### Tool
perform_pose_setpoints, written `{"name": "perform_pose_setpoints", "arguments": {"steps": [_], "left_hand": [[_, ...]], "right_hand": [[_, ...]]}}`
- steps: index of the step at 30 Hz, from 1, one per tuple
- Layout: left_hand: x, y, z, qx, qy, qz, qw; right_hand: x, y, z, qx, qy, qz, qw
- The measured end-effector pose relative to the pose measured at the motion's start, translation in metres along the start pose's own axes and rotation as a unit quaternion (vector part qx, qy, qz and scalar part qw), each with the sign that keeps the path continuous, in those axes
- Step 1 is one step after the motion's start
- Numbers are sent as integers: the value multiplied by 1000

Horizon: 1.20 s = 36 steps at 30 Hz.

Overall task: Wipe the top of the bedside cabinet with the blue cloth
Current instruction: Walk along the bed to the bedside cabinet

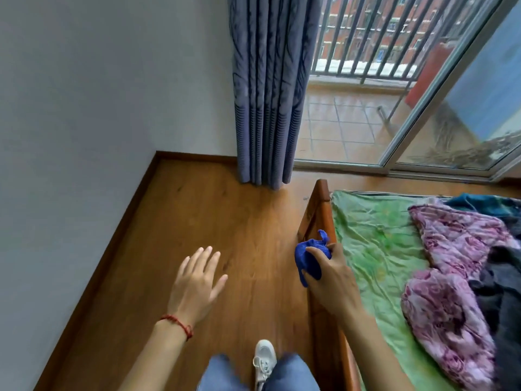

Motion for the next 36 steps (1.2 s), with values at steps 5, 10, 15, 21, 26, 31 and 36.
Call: {"name": "perform_pose_setpoints", "arguments": {"steps": [5, 10, 15, 21, 26, 31, 36], "left_hand": [[84, -3, 17, -6, -14, -8, 1000], [179, 8, 25, -11, -4, -29, 999], [284, 23, 44, 0, 9, -70, 997], [390, 32, 70, 22, 17, -112, 993], [464, 24, 68, 19, 4, -152, 988], [542, 0, 49, 30, -6, -213, 977], [618, -38, 36, 37, 9, -253, 967]], "right_hand": [[86, -8, 2, 10, -3, -1, 1000], [171, -10, -10, 10, -13, -13, 1000], [262, -5, -18, 6, -19, -59, 998], [349, -3, -19, 21, -15, -104, 994], [407, -16, -22, 26, -11, -129, 991], [466, -49, -23, 14, -9, -161, 987], [521, -89, -13, 7, -19, -186, 982]]}}
Point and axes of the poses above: each hand's wrist, its own x-axis towards the middle knuckle, its own z-axis out of the back of the hand, y = z × x, the point moved 1 cm from there along x, towards the middle knuckle, and after that the axes turned 11 degrees about -x, right-handed, at the moved point
